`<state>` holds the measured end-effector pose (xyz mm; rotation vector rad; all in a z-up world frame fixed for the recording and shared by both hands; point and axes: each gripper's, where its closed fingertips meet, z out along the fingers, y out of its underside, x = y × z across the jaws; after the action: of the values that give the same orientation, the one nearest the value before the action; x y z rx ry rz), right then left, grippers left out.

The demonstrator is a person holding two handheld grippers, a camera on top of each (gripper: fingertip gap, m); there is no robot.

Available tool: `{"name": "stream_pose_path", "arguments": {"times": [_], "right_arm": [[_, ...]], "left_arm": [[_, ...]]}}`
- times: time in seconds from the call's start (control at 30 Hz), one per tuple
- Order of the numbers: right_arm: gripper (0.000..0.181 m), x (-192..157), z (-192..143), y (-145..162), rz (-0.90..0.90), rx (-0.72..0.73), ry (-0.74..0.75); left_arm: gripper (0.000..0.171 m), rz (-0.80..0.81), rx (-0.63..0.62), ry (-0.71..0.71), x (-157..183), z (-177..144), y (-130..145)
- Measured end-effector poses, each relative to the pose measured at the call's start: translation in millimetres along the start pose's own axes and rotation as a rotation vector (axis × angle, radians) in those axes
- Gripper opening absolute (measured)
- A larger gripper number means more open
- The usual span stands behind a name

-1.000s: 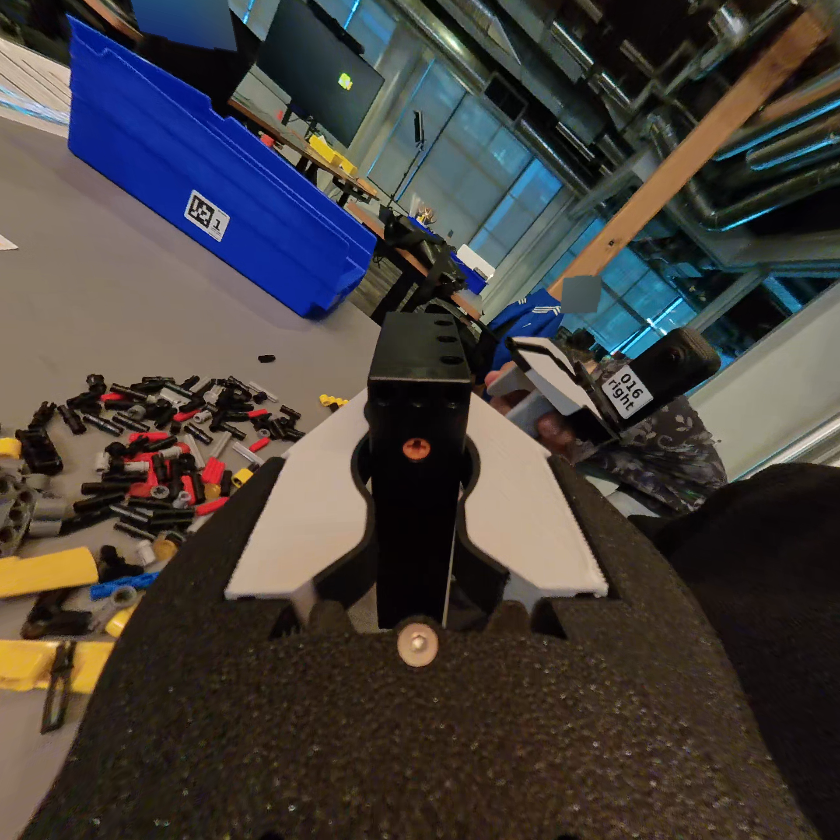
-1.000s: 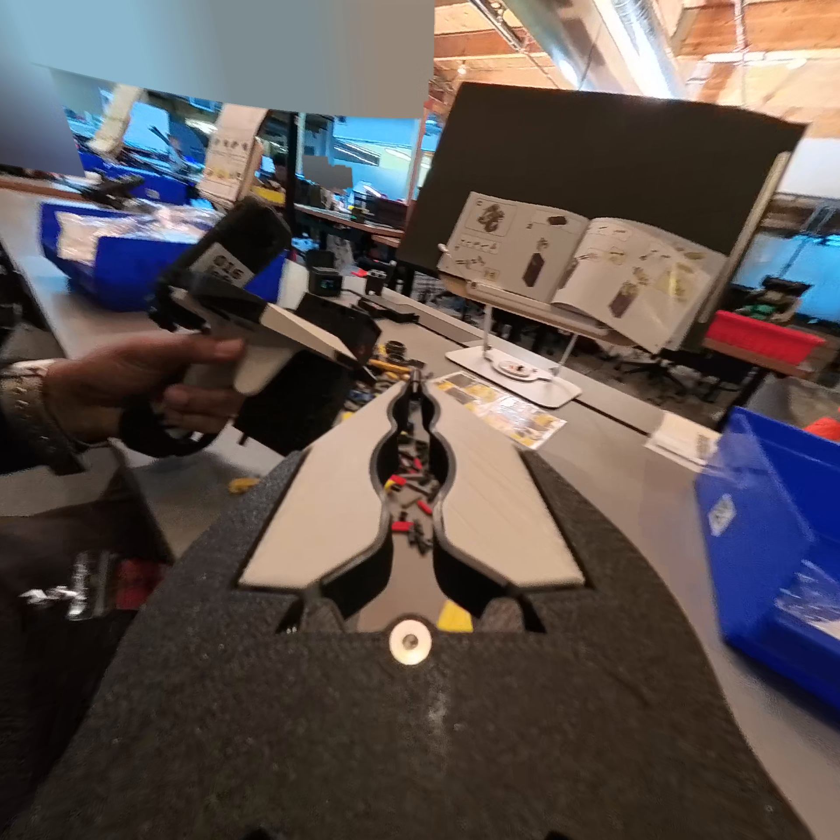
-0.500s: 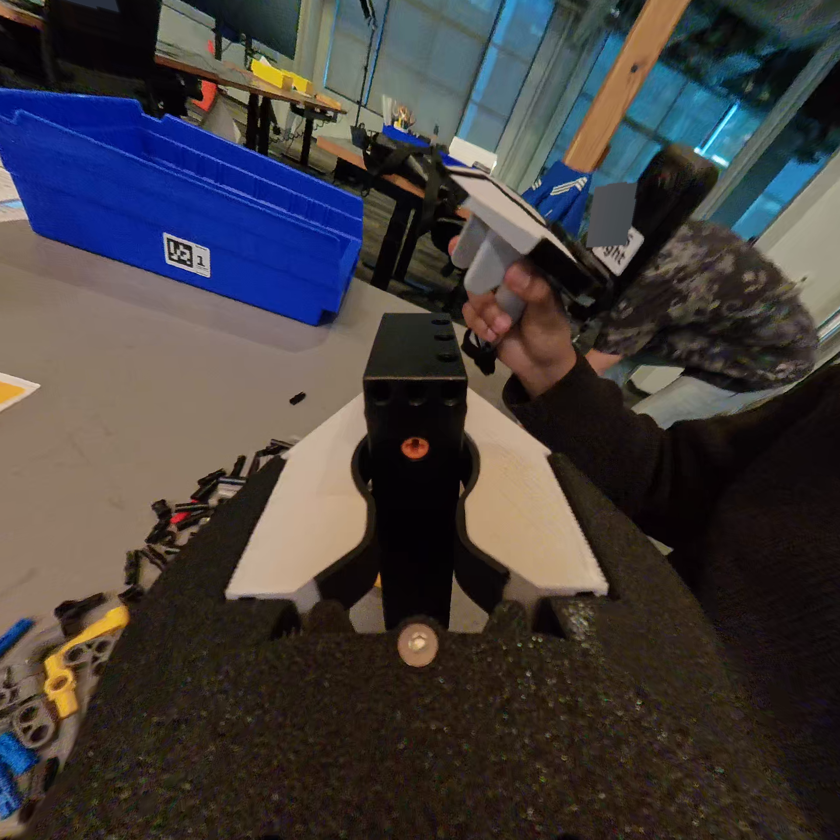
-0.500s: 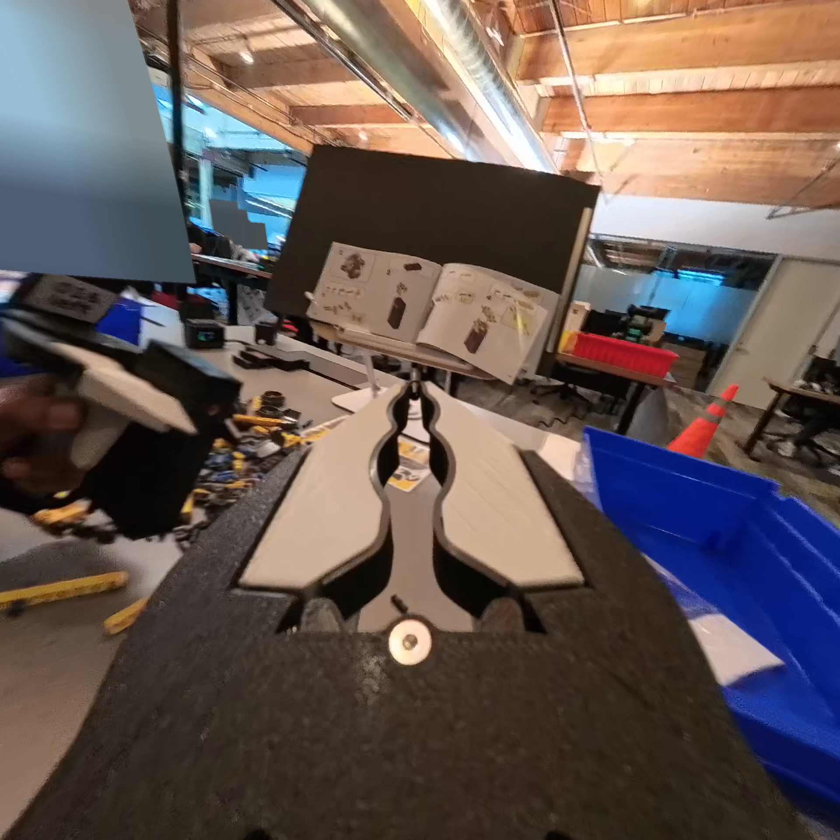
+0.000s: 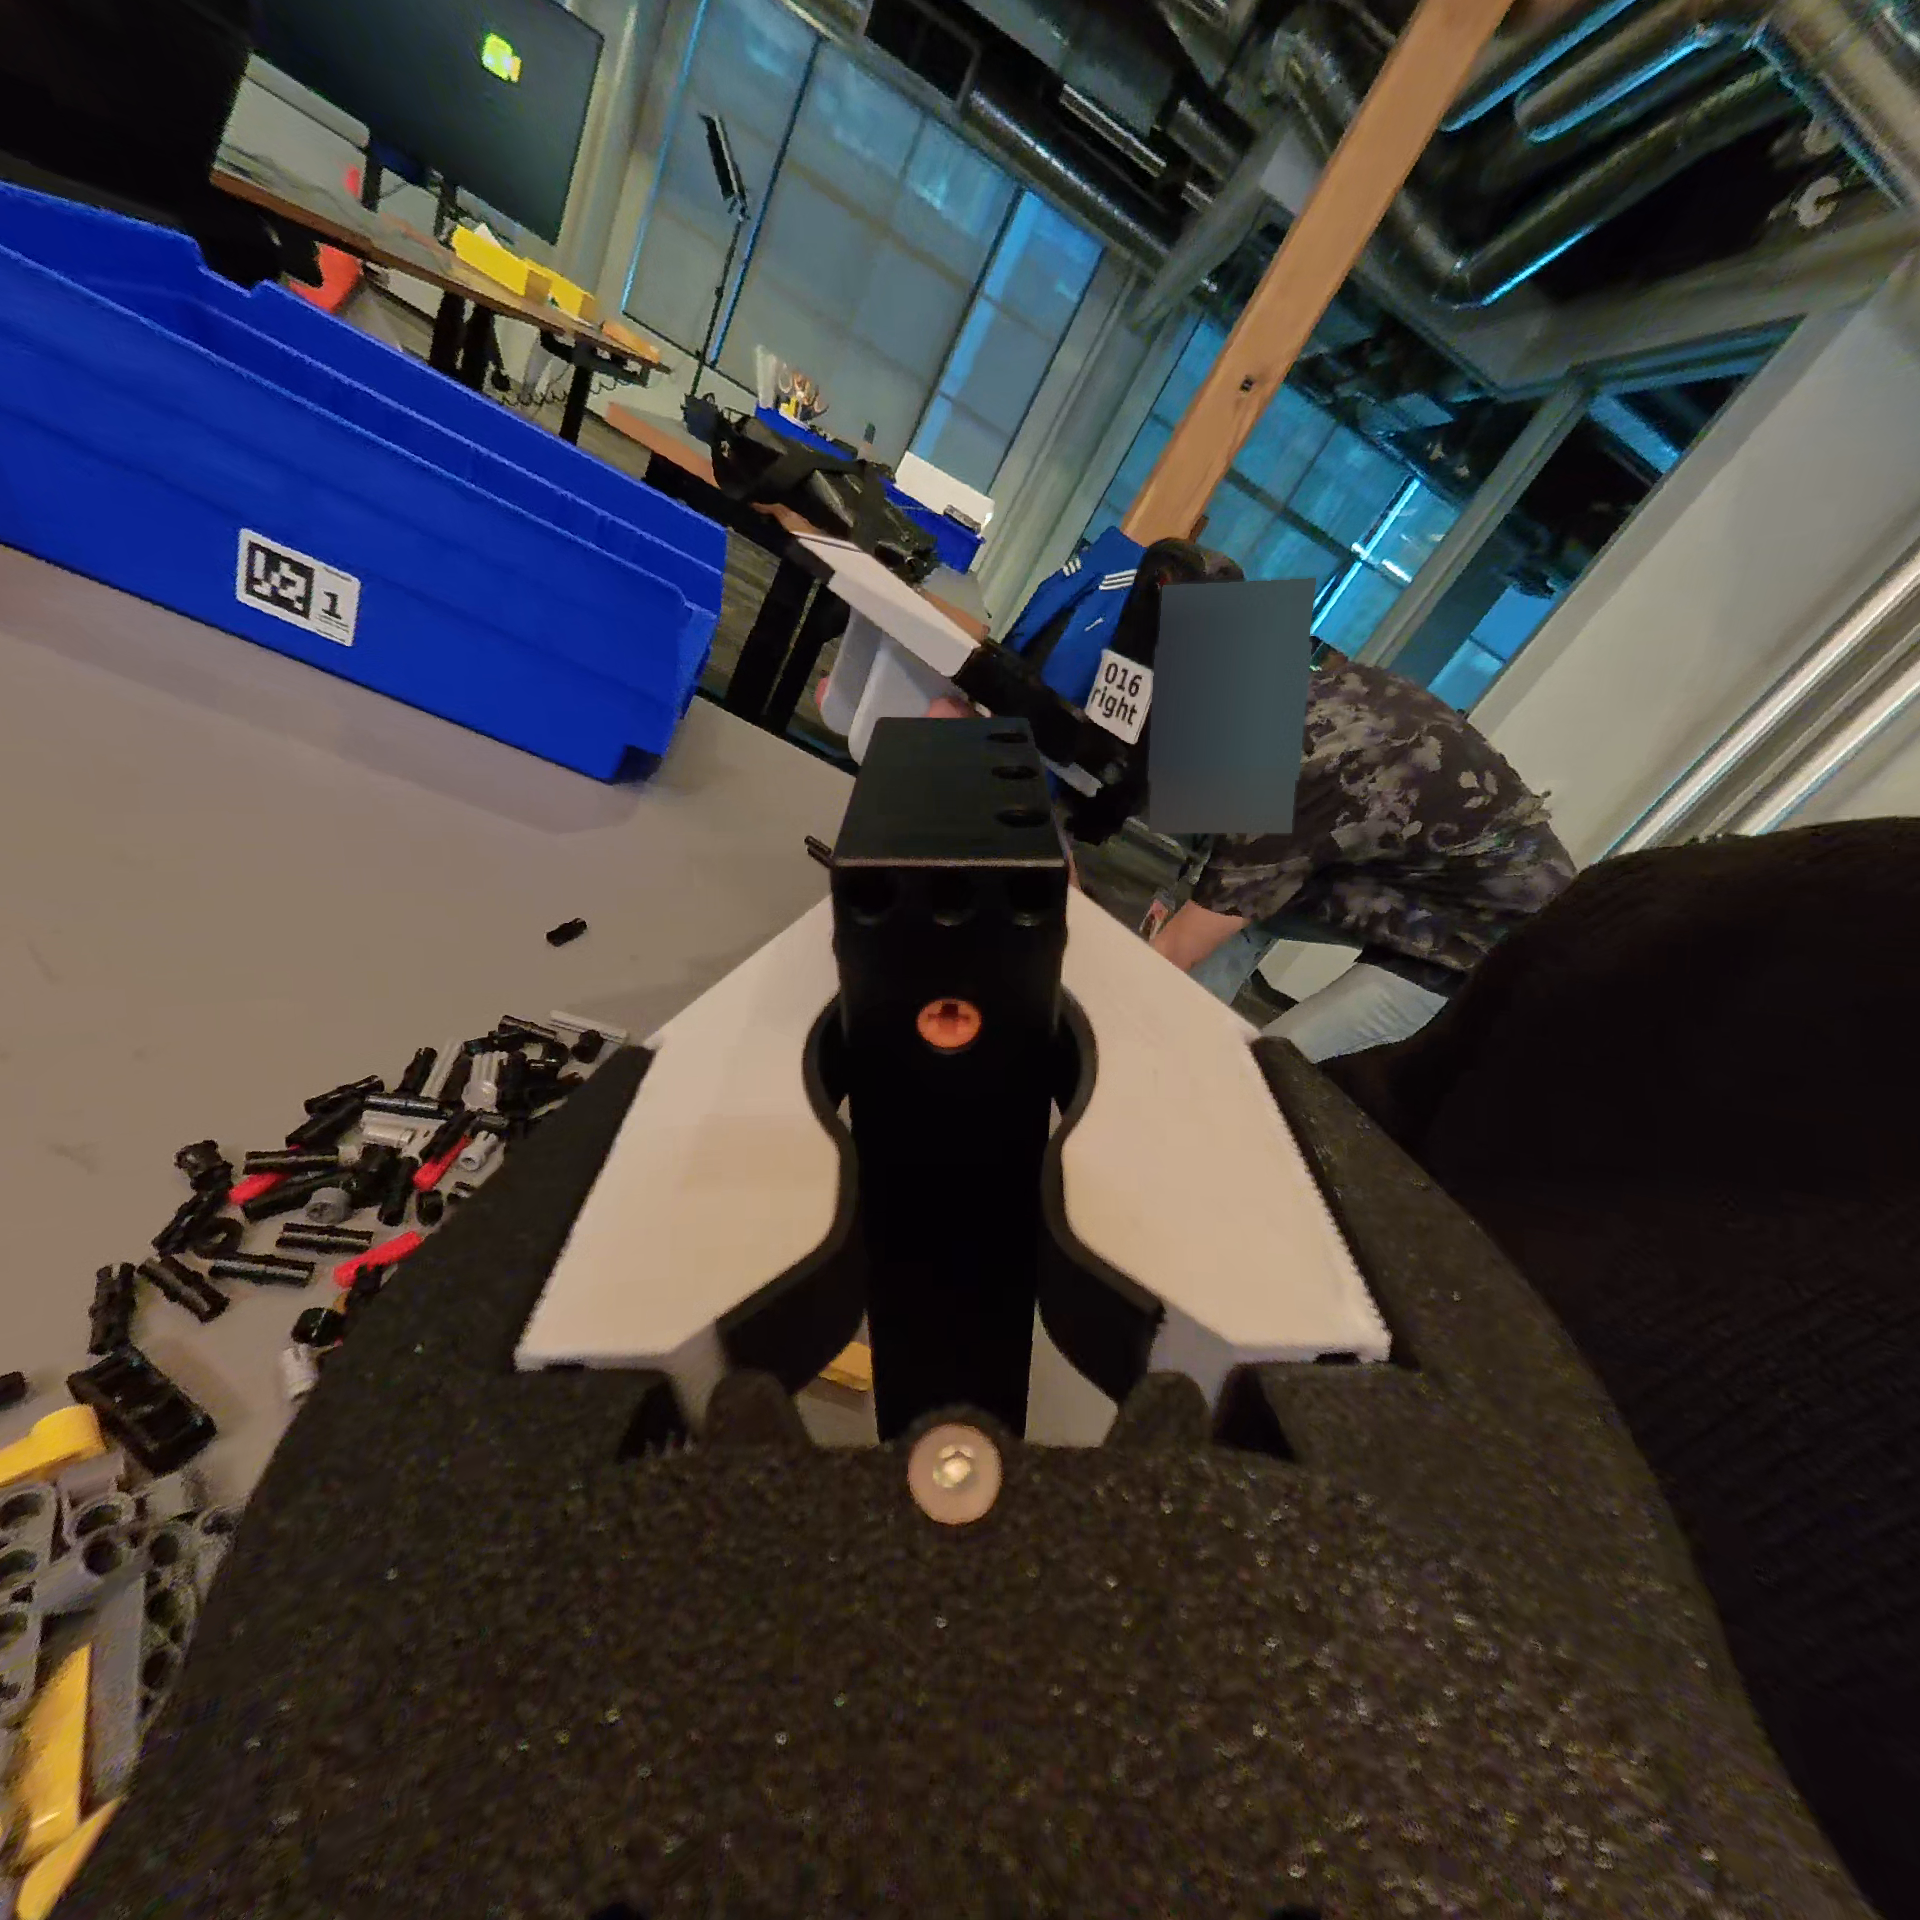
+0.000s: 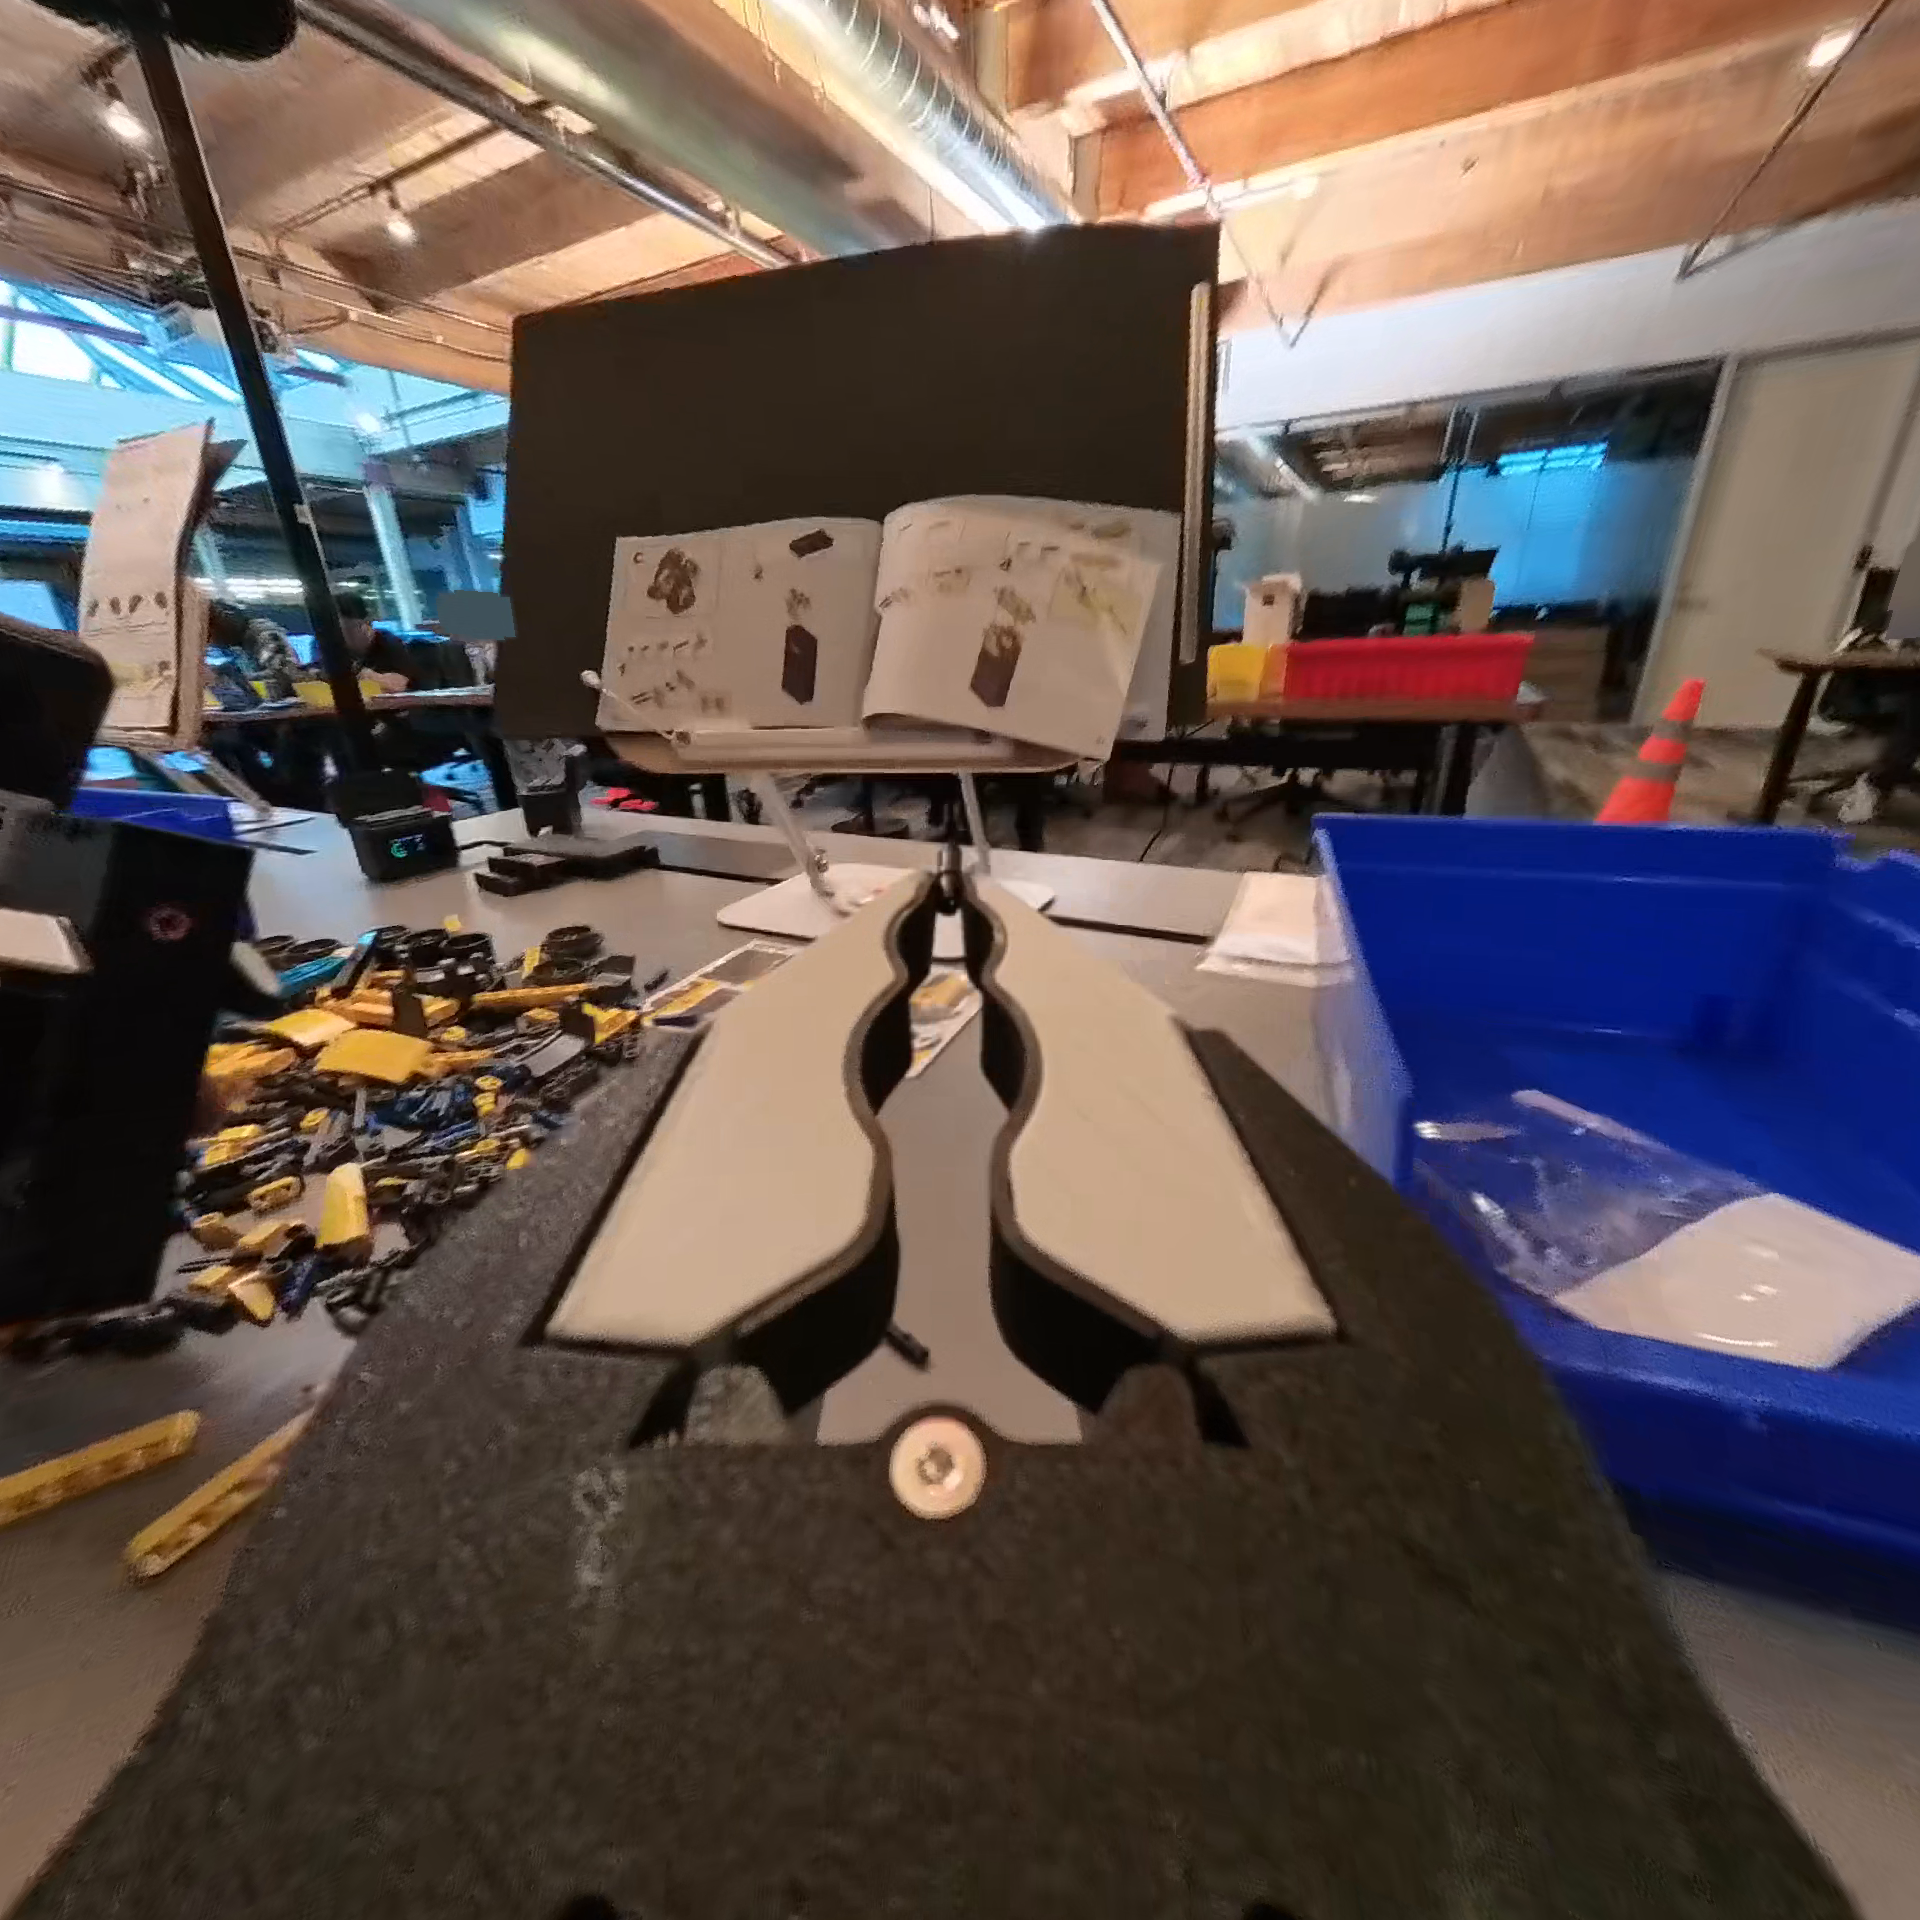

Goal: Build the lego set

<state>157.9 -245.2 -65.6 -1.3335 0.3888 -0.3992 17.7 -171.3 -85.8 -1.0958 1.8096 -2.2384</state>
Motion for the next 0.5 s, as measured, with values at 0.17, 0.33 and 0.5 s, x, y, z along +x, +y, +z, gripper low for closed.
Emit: {"name": "stream_pose_path", "arguments": {"times": [0.17,0.33,0.5], "right_arm": [[0.004,-5.6,-0.2,-0.6,0.05,0.013,-0.04],[0.004,-5.6,-2.2,-5.1,0.133,0.046,-0.073],[0.004,-4.5,-3.9,-8.0,0.204,0.069,-0.1]], "left_arm": [[0.027,0.022,-0.035,-0.004,1.8,4.3,6.8],[0.027,0.029,-0.059,0.005,4.3,6.9,12.0],[0.027,0.024,-0.054,0.0,2.6,6.1,11.5]]}}
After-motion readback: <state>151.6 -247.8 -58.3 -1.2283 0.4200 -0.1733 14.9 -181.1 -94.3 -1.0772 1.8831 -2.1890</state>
